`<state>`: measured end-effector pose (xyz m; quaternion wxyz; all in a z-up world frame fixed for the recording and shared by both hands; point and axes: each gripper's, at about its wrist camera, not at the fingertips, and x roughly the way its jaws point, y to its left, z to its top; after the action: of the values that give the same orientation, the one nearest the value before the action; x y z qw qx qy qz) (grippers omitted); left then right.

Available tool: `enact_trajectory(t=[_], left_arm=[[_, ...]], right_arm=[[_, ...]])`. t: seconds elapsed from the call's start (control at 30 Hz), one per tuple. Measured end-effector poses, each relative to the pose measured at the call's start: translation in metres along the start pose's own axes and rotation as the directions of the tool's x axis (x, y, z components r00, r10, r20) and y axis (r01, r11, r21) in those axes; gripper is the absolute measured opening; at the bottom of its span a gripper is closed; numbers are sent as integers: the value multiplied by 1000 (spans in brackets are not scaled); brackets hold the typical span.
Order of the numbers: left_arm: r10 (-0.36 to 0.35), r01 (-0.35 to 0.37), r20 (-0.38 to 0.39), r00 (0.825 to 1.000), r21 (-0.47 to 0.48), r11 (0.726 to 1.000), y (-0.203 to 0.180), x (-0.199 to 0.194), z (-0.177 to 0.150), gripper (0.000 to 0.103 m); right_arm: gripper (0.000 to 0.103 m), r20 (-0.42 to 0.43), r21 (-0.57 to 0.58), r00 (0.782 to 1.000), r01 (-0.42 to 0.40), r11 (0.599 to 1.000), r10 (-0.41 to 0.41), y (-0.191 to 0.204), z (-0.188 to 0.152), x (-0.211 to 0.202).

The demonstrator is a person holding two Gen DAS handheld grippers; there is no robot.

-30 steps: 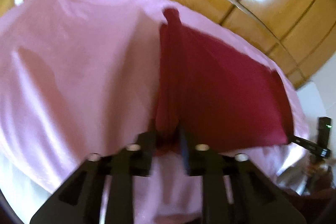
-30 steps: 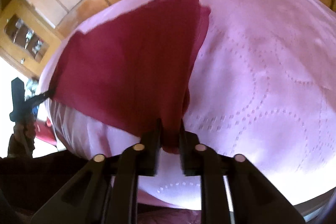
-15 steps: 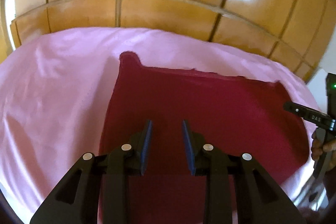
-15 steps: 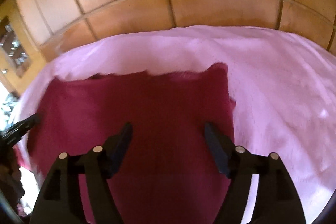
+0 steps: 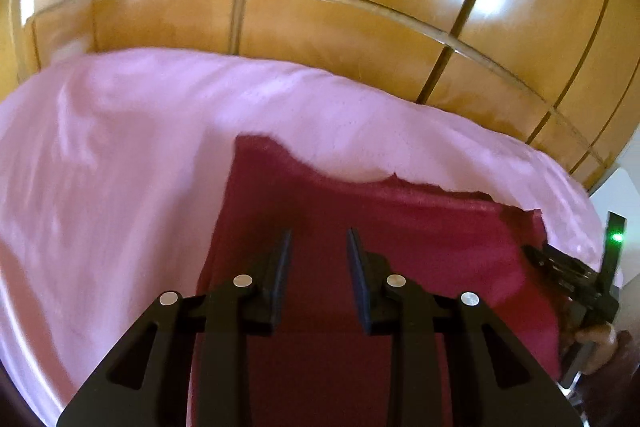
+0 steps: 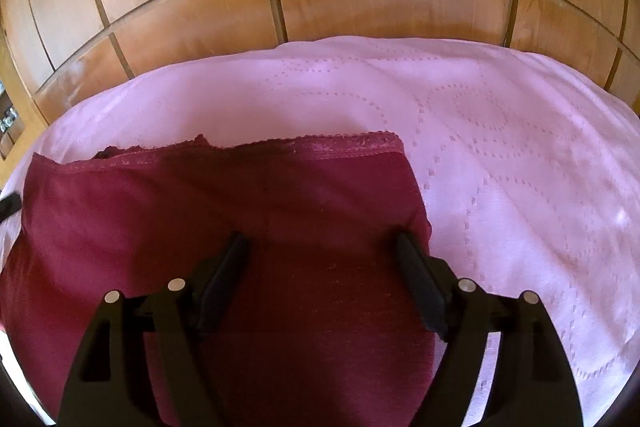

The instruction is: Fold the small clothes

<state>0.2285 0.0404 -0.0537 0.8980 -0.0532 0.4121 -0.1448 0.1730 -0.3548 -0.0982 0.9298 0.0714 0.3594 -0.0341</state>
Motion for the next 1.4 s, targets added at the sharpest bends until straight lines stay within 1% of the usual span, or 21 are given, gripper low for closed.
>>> enact_trajectory(t=[0.07, 0.13, 0.17, 0.2, 0.27, 0.33, 0.43, 0.5, 0.53, 0.6, 0.67, 0.8, 0.93, 1.03, 1.1, 1.2, 1.33, 1.4], left_arm=[[25, -24, -14, 1000, 12, 1000, -2, 18, 9, 27], [98, -97, -43, 994, 19, 995, 5, 41, 14, 27], [127, -127, -71, 989, 12, 992, 13, 59, 14, 27], [114, -116, -95, 989, -14, 993, 23, 73, 13, 27], [98, -100, -70, 993, -34, 994, 28, 76, 15, 27], [117, -119, -69, 991, -18, 993, 25, 75, 16, 27], [152, -152, -61, 987, 2, 988, 16, 57, 14, 27], [161, -161, -28, 987, 1, 987, 9, 34, 11, 27], [155, -155, -12, 988, 0, 988, 7, 25, 9, 27], [143, -143, 32, 989, 5, 990, -3, 1, 0, 37], [139, -140, 67, 988, 17, 990, -14, -19, -7, 37], [119, -122, 96, 988, 25, 992, -32, -42, -20, 37], [105, -110, 112, 988, 41, 993, -45, -55, -30, 37], [81, -86, 105, 991, 37, 996, -50, -59, -34, 37], [83, -88, 117, 990, 39, 995, -54, -64, -38, 37], [87, -95, 126, 988, 60, 994, -59, -69, -42, 37], [88, -95, 116, 989, 56, 994, -59, -69, -46, 37], [87, -93, 109, 990, 53, 994, -59, -69, -48, 37]], right_arm=[[78, 3, 0, 1000, 1, 1000, -1, 2, 0, 1], [78, 6, 0, 1000, 0, 1000, 0, 2, -1, -1], [79, 7, 0, 1000, -1, 1000, 1, 3, -1, -1], [80, 9, -1, 1000, -1, 1000, 1, 3, -2, -1], [81, 14, -9, 1000, 8, 1000, -7, 6, -2, -1], [81, 14, -14, 1000, 14, 1000, -13, 7, -2, 0], [82, 15, -10, 1000, 5, 1000, -5, 6, -1, -1], [82, 18, -7, 1000, 0, 1000, 0, 5, -1, -1], [82, 18, -7, 1000, -1, 1000, 1, 5, -1, -1], [82, 18, -8, 1000, 0, 1000, 0, 5, -1, -2], [82, 18, -8, 1000, 0, 1000, 0, 5, -1, -2], [82, 19, -9, 1000, 0, 1000, 0, 5, -1, -2], [82, 18, -7, 1000, 0, 1000, 0, 6, -1, -4], [83, 7, -12, 1000, 12, 1000, -12, 8, 1, -5], [87, 0, -17, 1000, 28, 999, -28, 11, 4, -10], [88, 40, 14, 999, 21, 1000, -22, 13, 7, -27], [87, 95, 57, 994, 43, 997, -48, 6, 14, -44], [86, 94, 75, 994, 56, 996, -63, 2, 19, -45]])
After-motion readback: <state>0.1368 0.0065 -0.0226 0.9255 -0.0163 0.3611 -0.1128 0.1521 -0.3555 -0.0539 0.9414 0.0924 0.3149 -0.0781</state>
